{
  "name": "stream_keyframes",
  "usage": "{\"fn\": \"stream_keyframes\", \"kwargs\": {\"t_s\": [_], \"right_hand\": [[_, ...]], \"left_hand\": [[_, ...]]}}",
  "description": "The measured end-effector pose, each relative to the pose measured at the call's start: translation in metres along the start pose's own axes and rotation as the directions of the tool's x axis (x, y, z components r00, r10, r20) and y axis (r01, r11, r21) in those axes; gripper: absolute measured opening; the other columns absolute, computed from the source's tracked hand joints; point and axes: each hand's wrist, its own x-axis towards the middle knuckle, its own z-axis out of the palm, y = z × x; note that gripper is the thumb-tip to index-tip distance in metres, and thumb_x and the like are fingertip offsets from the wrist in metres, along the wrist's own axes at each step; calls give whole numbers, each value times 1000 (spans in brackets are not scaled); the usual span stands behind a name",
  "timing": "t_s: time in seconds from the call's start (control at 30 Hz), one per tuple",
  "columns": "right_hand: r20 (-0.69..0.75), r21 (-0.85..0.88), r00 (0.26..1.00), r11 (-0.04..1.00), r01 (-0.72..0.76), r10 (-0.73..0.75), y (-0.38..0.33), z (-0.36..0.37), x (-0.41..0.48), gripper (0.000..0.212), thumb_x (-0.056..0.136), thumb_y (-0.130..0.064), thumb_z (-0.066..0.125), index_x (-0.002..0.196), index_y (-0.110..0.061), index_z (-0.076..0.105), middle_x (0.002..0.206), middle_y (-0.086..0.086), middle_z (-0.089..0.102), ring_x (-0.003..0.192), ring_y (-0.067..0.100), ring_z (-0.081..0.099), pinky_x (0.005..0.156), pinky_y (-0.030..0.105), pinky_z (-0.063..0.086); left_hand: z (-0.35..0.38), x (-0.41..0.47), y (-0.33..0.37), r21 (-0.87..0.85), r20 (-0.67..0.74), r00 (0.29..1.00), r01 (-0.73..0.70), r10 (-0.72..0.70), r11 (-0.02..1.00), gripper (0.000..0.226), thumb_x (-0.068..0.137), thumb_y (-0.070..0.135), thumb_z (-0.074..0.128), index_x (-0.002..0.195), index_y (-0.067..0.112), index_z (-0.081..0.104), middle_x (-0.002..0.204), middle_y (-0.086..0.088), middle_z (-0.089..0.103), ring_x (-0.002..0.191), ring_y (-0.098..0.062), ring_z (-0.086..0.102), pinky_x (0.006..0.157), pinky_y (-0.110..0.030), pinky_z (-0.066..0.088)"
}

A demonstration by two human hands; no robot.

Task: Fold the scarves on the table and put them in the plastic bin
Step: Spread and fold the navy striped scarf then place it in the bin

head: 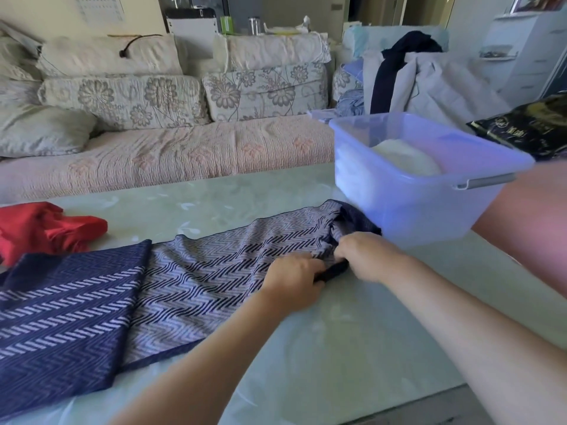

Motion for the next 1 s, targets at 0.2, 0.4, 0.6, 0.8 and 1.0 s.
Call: {"fn": "stream_keyframes", "kwargs": {"t_s": [0.2, 0.4, 0.6, 0.8, 1.0], "right_hand": [[439, -41, 860, 963, -268, 258, -13, -29, -22, 6, 81, -20, 53, 82, -14, 54, 91, 2, 59, 89, 28, 58, 77, 30, 44], [11, 104, 985, 980, -171, 171, -29, -31, -8, 25, 88, -17, 51, 108, -24, 66, 113, 3, 66, 105, 27, 62, 78, 34, 48], [41, 321, 997, 944, -80, 70, -32, 0, 5, 24, 93, -11, 52, 109, -24, 63, 118, -2, 51, 106, 22, 52, 77, 34, 41], [-216, 471, 903, 850, -237, 371, 1, 8, -8, 13, 82, -20, 62, 93, -25, 55, 98, -5, 47, 94, 23, 53, 73, 36, 46], [-67, 388, 872, 817, -425, 485, 21, 22, -17, 17, 82, -43, 65, 87, -27, 67, 95, -5, 67, 95, 22, 63, 70, 29, 46]], "left_hand": [[-17, -18, 39, -249, 321, 934, -73, 154, 966, 28, 88, 31, 61, 116, 36, 65, 109, 8, 69, 98, -16, 61, 77, -24, 44], [-28, -19, 15, -372, 132, 989, 105, -60, 922, 26, 82, 15, 49, 88, 26, 71, 75, 10, 65, 71, -15, 60, 68, -31, 53], [-9, -26, -39, 14, 254, 954, 159, -157, 987, 55, 95, 50, 47, 147, 38, 35, 156, 5, 30, 143, -21, 23, 116, -45, 23], [-17, 24, -23, -141, -8, 992, 122, -124, 983, 29, 100, 31, 45, 123, 27, 62, 126, 2, 60, 115, -23, 55, 92, -39, 48], [-16, 114, 11, -44, -17, 1000, 13, -14, 999, 36, 94, 7, 48, 120, 25, 64, 121, -4, 60, 110, -30, 58, 83, -38, 50]]}}
